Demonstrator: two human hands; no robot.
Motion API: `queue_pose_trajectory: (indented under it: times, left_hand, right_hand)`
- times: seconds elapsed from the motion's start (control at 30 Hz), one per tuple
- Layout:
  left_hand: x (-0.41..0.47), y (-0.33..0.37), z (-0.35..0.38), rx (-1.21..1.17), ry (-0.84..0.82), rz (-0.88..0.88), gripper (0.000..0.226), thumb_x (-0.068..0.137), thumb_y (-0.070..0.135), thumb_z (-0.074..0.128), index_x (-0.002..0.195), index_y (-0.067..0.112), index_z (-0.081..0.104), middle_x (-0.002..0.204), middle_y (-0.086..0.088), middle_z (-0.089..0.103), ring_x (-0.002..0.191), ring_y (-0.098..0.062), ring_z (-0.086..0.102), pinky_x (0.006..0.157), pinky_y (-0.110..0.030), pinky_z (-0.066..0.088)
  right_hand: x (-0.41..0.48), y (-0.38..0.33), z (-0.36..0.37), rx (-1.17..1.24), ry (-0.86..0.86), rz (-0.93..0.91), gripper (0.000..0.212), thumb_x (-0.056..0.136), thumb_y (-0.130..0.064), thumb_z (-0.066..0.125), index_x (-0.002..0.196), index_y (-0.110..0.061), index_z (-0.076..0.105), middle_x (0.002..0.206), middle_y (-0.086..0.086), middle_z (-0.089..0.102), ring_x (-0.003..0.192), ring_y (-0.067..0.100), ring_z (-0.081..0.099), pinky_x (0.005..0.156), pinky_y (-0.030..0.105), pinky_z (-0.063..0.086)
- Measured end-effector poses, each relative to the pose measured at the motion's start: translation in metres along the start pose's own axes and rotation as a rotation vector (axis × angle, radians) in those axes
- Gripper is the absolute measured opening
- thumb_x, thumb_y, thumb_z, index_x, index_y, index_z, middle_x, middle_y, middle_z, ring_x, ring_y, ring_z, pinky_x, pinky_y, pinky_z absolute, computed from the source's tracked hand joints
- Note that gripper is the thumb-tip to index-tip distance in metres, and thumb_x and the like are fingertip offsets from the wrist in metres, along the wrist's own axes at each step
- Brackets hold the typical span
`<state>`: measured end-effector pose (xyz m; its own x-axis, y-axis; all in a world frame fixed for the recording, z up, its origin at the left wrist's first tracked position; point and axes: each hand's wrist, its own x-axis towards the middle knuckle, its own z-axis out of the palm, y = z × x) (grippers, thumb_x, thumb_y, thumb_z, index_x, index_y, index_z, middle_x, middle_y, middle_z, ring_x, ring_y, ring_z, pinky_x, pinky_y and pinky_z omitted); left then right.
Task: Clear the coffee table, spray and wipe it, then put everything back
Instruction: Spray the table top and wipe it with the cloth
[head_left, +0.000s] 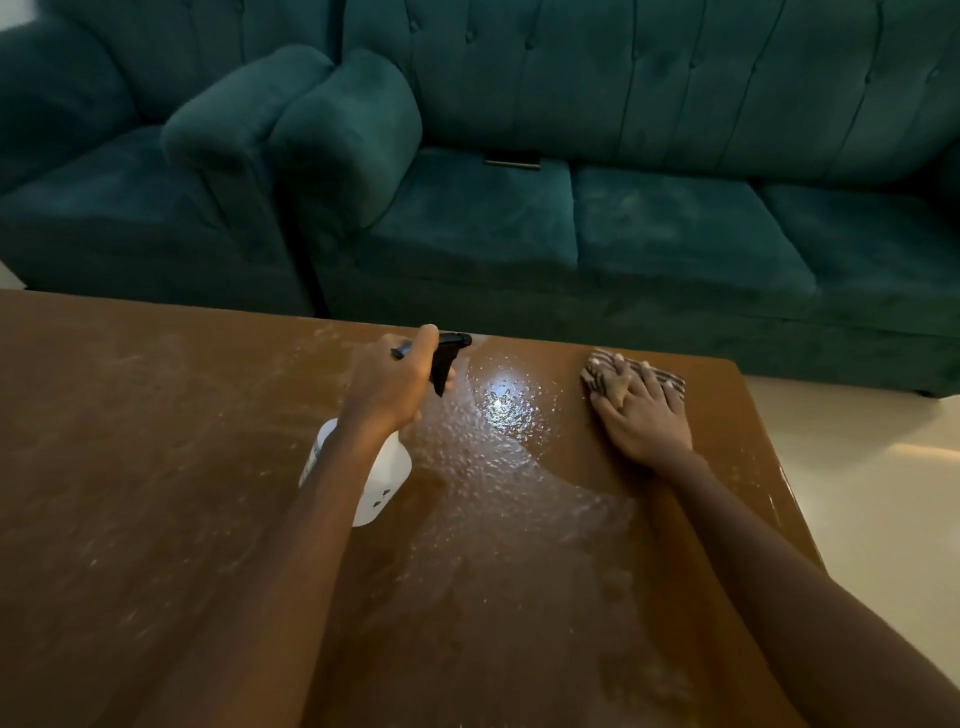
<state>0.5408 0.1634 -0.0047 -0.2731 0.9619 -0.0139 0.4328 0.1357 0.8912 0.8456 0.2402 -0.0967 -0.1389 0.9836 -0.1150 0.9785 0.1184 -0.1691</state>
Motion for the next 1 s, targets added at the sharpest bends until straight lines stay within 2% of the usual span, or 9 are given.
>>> queue_pose_trajectory:
  times: [0.1, 0.2, 0.3, 0.43, 0.53, 0.6, 0.7, 0.87, 1.0]
  left_hand:
    - [0.0, 0.0, 0.001, 0.029, -0.034, 0.0, 0.07, 0.086, 0.063, 0.033, 0.09, 0.003, 0.069, 0.085, -0.02, 0.071, 0.064, -0.031, 0.061, 0.058, -0.034, 0.048]
    - [-0.002, 0.003, 0.002, 0.031, -0.069, 0.027, 0.058, 0.089, 0.057, 0.035, 0.083, 0.014, 0.072, 0.078, -0.008, 0.073, 0.052, -0.013, 0.055, 0.052, -0.028, 0.043]
    - [-0.009, 0.01, 0.006, 0.061, -0.069, 0.039, 0.053, 0.087, 0.058, 0.034, 0.078, 0.02, 0.069, 0.074, -0.001, 0.072, 0.051, -0.009, 0.053, 0.052, -0.024, 0.04]
    - [-0.024, 0.007, 0.009, 0.149, -0.067, 0.017, 0.04, 0.101, 0.05, 0.044, 0.082, 0.022, 0.065, 0.079, -0.003, 0.072, 0.063, -0.017, 0.061, 0.054, -0.024, 0.042]
    - [-0.042, 0.006, 0.008, 0.199, -0.094, -0.034, 0.042, 0.101, 0.05, 0.045, 0.095, 0.016, 0.069, 0.083, -0.005, 0.073, 0.068, -0.02, 0.064, 0.055, -0.023, 0.043]
    - [-0.059, 0.009, 0.012, 0.238, -0.107, -0.067, 0.044, 0.101, 0.052, 0.043, 0.097, 0.016, 0.069, 0.085, -0.008, 0.073, 0.072, -0.025, 0.066, 0.054, -0.024, 0.044]
    - [-0.085, 0.016, 0.016, 0.243, -0.12, -0.045, 0.048, 0.104, 0.047, 0.04, 0.085, 0.016, 0.071, 0.078, -0.008, 0.073, 0.058, -0.019, 0.059, 0.043, -0.022, 0.041]
    - [-0.126, 0.016, 0.02, 0.254, -0.133, -0.076, 0.052, 0.105, 0.044, 0.037, 0.083, 0.015, 0.074, 0.075, -0.002, 0.074, 0.042, -0.003, 0.053, 0.044, -0.023, 0.042]
    - [-0.144, 0.012, 0.019, 0.208, -0.15, -0.145, 0.05, 0.104, 0.042, 0.039, 0.081, 0.011, 0.071, 0.062, 0.0, 0.069, 0.038, -0.002, 0.049, 0.043, -0.024, 0.039]
  right_hand:
    - [0.017, -0.035, 0.002, 0.023, -0.022, 0.029, 0.067, 0.098, -0.065, 0.015, 0.156, -0.032, 0.02, 0.166, -0.009, -0.006, 0.151, 0.019, -0.01, 0.12, 0.048, -0.005]
    - [0.0, -0.06, 0.009, 0.002, -0.046, -0.158, 0.069, 0.095, -0.068, 0.01, 0.156, -0.035, 0.017, 0.164, -0.011, -0.008, 0.151, 0.018, -0.011, 0.119, 0.046, -0.008]
    - [-0.038, -0.047, 0.015, 0.014, -0.047, -0.262, 0.069, 0.092, -0.069, 0.004, 0.154, -0.041, 0.016, 0.163, -0.016, -0.009, 0.149, 0.012, -0.017, 0.116, 0.037, -0.012]
    - [-0.09, -0.004, 0.022, 0.032, 0.025, -0.108, 0.07, 0.09, -0.071, 0.001, 0.153, -0.044, 0.017, 0.16, -0.02, -0.013, 0.146, 0.006, -0.023, 0.116, 0.033, -0.014]
    - [-0.116, 0.011, 0.027, 0.03, 0.016, -0.025, 0.066, 0.093, -0.068, 0.004, 0.155, -0.044, 0.011, 0.158, -0.02, -0.018, 0.145, 0.007, -0.025, 0.117, 0.034, -0.014]
    - [-0.123, 0.016, 0.026, 0.025, 0.012, -0.015, 0.064, 0.094, -0.066, 0.007, 0.155, -0.044, 0.007, 0.16, -0.018, -0.018, 0.145, 0.009, -0.025, 0.118, 0.037, -0.012]
    - [-0.126, 0.018, 0.023, 0.029, -0.005, -0.028, 0.066, 0.094, -0.066, 0.007, 0.155, -0.043, 0.006, 0.163, -0.015, -0.015, 0.148, 0.012, -0.021, 0.12, 0.04, -0.01]
    - [-0.127, 0.022, 0.023, 0.025, -0.029, -0.077, 0.065, 0.096, -0.065, 0.01, 0.156, -0.041, 0.002, 0.164, -0.013, -0.013, 0.149, 0.015, -0.019, 0.12, 0.044, -0.01]
    - [-0.129, 0.022, 0.022, 0.06, -0.029, -0.095, 0.063, 0.098, -0.064, 0.013, 0.156, -0.041, 0.01, 0.165, -0.013, -0.009, 0.15, 0.015, -0.018, 0.118, 0.044, -0.011]
